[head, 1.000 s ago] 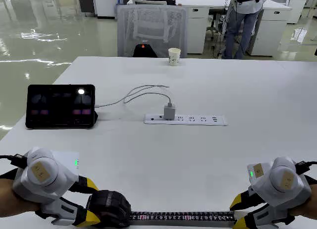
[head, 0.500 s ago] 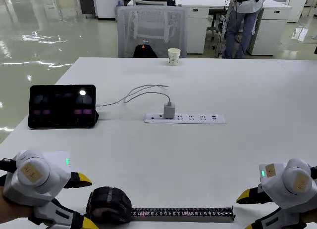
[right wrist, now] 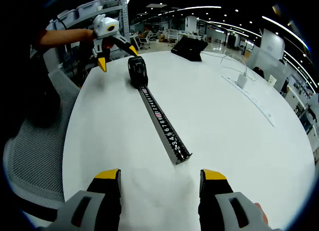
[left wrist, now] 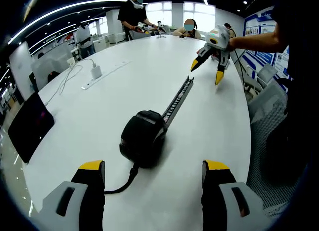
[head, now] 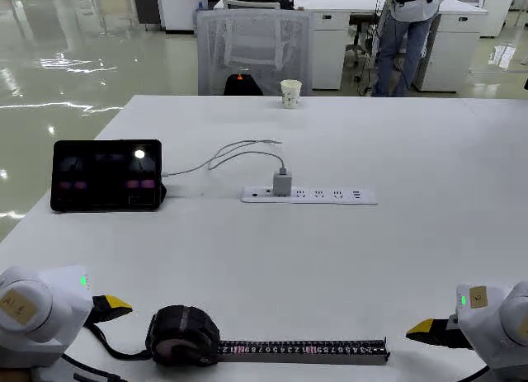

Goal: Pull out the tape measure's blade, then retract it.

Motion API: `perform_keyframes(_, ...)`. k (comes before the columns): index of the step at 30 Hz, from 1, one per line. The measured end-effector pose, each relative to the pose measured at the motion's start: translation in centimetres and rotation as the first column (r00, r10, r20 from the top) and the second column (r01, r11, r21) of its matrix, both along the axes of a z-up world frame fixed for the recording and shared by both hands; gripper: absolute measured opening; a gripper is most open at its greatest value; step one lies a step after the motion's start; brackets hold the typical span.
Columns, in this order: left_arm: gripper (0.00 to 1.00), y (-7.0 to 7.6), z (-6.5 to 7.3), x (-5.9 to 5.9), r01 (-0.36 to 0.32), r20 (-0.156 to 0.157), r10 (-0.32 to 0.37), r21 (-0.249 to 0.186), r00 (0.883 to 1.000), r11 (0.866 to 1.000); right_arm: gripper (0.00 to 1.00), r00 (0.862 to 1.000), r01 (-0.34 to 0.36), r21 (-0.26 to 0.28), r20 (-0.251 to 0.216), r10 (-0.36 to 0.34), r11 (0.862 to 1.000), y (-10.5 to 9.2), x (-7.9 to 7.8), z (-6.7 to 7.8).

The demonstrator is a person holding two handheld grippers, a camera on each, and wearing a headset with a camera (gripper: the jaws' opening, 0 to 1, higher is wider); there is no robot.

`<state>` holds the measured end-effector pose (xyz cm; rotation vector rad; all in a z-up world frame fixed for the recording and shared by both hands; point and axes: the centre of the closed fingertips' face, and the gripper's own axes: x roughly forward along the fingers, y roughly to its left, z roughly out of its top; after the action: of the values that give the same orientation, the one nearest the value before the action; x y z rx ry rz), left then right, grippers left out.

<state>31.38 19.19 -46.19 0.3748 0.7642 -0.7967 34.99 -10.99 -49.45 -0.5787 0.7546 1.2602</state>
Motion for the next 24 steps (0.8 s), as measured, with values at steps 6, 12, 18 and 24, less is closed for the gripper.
perform_keyframes(6,0.80,-0.3,0.3,-1.1,-0.056,0.009,0.057,-0.040,0.998,0.998,0.67,0.998,0.055,0.034,0.004,-0.055,0.998,0.0,-0.9,0.3)
perform_keyframes(12,0.88,-0.7,0.1,-1.7,-0.099,0.021,0.101,-0.066,0.995,0.993,0.73,0.995,0.094,0.072,0.029,-0.097,0.993,0.4,-1.5,0.5)
perform_keyframes(18,0.92,-0.7,-0.1,-2.5,-0.160,0.026,0.163,-0.096,0.986,0.983,0.75,0.989,0.133,0.100,0.046,-0.139,0.986,0.7,-1.8,1.0)
perform_keyframes(24,0.96,-0.7,0.2,-3.1,-0.216,0.052,0.224,-0.129,0.973,0.968,0.79,0.982,0.175,0.144,0.053,-0.184,0.974,1.2,-2.1,1.4)
